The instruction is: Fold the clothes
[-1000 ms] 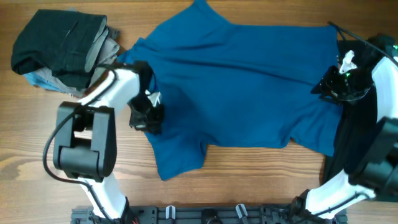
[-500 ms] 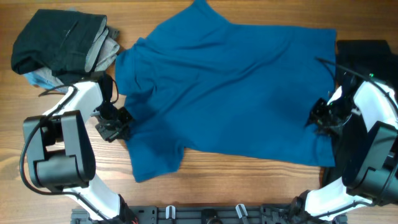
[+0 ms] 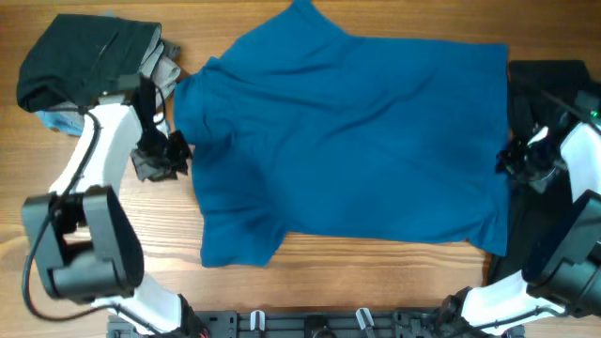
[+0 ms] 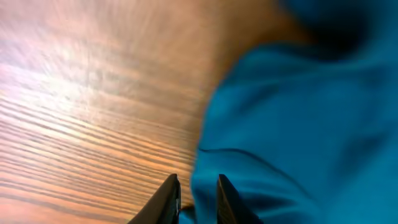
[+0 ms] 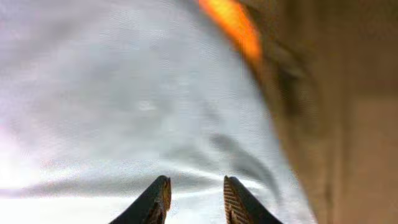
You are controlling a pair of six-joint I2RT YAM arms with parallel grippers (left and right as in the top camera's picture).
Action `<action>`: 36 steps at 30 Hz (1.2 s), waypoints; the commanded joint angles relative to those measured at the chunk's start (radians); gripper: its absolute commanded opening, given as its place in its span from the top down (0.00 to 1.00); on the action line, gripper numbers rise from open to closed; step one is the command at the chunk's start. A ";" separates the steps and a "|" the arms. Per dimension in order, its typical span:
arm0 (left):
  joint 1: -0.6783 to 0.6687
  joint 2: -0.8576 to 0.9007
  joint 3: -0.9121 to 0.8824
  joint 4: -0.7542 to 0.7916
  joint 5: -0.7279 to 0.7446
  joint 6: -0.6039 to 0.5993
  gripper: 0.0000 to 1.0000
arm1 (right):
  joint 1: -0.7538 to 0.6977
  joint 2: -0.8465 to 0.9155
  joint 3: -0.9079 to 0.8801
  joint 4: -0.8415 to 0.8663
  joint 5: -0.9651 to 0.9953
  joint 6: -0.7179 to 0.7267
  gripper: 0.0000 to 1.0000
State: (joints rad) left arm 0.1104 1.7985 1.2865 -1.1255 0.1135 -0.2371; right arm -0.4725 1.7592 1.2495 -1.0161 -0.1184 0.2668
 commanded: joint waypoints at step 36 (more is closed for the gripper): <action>-0.142 0.486 0.056 1.153 0.005 0.034 0.96 | 0.290 0.085 0.214 0.039 -0.094 -0.064 0.81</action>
State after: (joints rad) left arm -0.0742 2.1967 1.3609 -0.0193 0.1902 -0.1455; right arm -0.1879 1.8400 1.4746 -0.9821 -0.2680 0.2104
